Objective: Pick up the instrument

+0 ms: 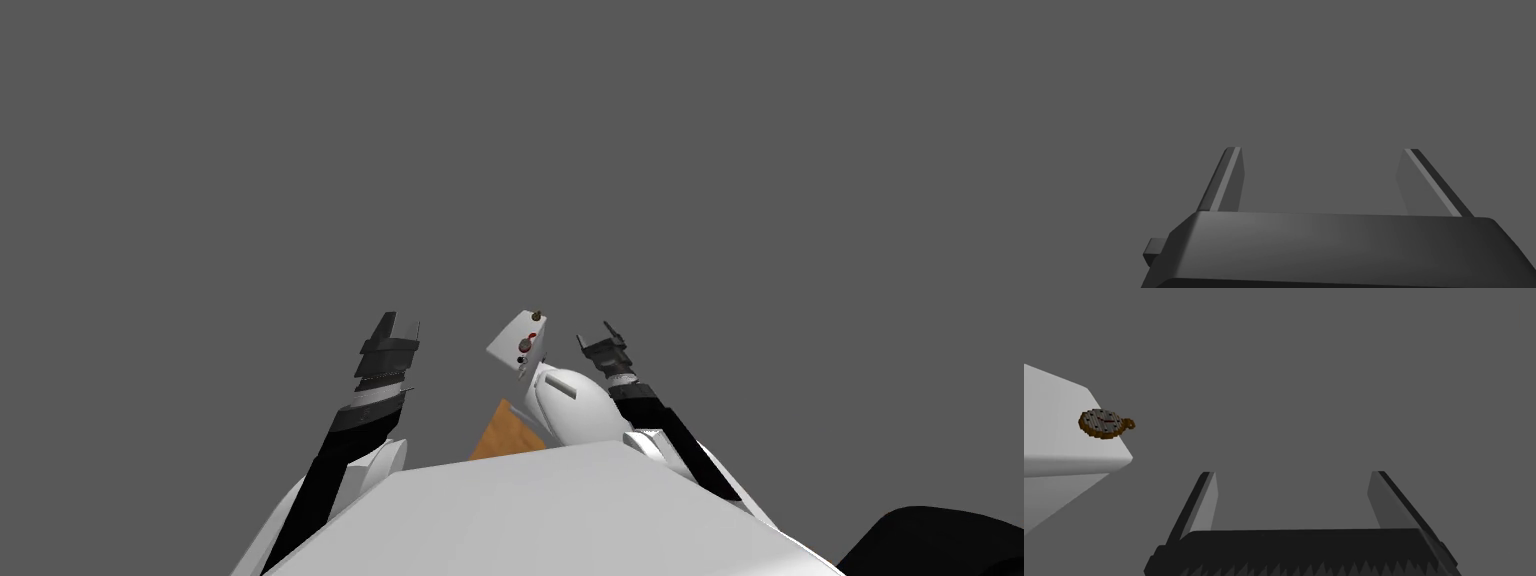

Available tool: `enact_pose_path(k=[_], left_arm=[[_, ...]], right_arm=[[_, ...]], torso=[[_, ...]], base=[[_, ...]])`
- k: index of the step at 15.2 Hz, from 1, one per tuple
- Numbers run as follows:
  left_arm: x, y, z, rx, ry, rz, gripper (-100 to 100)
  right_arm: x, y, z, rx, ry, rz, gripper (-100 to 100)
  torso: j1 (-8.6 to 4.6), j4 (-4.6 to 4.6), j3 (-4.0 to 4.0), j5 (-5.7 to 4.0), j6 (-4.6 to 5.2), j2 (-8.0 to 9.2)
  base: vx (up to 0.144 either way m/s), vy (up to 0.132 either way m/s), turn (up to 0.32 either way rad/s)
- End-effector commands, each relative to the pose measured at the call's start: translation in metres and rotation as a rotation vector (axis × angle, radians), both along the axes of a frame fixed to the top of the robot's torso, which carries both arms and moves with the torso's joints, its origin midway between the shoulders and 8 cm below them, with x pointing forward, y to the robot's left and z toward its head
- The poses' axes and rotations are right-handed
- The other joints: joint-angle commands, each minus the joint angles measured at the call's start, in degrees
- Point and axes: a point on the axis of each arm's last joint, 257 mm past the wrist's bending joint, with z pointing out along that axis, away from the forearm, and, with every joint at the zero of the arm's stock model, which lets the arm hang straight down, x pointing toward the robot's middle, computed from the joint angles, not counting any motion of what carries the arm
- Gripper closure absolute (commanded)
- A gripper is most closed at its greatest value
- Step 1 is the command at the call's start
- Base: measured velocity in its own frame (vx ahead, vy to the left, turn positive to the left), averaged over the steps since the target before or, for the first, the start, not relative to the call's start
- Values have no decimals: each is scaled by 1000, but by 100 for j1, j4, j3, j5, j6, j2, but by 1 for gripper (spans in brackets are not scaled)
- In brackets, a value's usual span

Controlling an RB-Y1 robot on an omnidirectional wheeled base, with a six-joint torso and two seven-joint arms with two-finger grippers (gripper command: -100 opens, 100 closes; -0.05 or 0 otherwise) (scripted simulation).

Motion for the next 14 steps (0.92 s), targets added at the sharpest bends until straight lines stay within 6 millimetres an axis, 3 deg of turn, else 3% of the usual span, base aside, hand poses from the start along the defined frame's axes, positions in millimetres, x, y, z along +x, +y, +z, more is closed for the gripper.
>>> enact_pose_path(k=[1,5,7,8,11,12,14], left_arm=[[0,0,0,0,0,0,0],[0,0,0,0,0,0,0],[0,0,0,0,0,0,0],[0,0,0,0,0,0,0],[0,0,0,0,0,0,0],[0,0,0,0,0,0,0],[0,0,0,0,0,0,0]], right_arm=[[1,-1,-4,43,15,10,-100],[1,-11,-27,152,99,16,-100],[1,-11,-28,189,97,25,-100],[0,-16,-40,227,140,19,-100],[0,-16,-40,268,137,27,-100],[-1,-21,-53,319,181,21,-100],[-1,-21,-53,351,177,27,-100]], torso=[[0,0,0,0,0,0],[1,0,0,0,2,-1],[1,0,-1,0,0,-2],[1,0,-1,0,3,-2],[1,0,-1,0,2,-2],[3,0,-1,0,4,-1],[4,0,-1,1,0,-1]], base=[[0,-16,68],[1,-13,181],[2,-16,127],[2,-12,169],[1,-13,97],[0,-3,196],[2,-10,153]])
